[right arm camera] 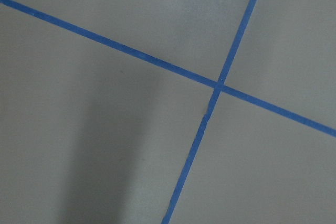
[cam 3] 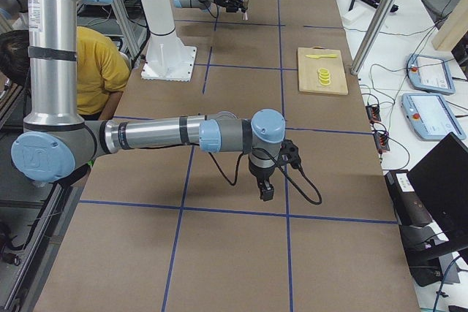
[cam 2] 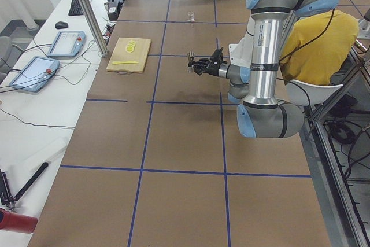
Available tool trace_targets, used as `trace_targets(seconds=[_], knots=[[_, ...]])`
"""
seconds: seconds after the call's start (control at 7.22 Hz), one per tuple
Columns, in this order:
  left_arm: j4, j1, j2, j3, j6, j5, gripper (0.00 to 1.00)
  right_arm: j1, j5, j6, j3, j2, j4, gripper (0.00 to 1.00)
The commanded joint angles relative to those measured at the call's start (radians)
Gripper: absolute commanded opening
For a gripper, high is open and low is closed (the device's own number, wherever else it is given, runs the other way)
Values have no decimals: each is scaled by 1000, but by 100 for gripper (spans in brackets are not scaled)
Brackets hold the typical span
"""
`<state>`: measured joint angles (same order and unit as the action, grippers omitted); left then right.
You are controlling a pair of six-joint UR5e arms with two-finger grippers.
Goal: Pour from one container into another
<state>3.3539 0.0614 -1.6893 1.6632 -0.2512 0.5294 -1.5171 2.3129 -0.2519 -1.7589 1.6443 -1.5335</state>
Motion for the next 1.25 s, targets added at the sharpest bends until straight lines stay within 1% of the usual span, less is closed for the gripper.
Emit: trace_targets(seconds=[0.0,0.14,0.28,0.42,0.55,0.69,0.83,0.97,1.11], knots=[[71,40,-33,6,12,194,0,5,5,5,12,8,93,100],[70,38,-36,0,12,205,0,36,13,9,4,8,123,100],[52,41,-38,-19,71,207,0,54,35,47,1,8,156,100],[44,38,-88,-26,170,212,0,72,71,89,-1,14,226,100],[12,38,-113,-49,188,234,0,98,107,185,-5,15,266,100],[-19,37,-142,-57,191,239,0,153,93,312,-37,18,333,100],[-80,38,-189,-57,191,241,0,205,82,521,-59,19,387,100],[-109,40,-211,-57,191,241,0,271,27,683,-86,41,491,100],[-111,40,-217,-57,191,241,0,401,-113,917,-143,84,624,100]])
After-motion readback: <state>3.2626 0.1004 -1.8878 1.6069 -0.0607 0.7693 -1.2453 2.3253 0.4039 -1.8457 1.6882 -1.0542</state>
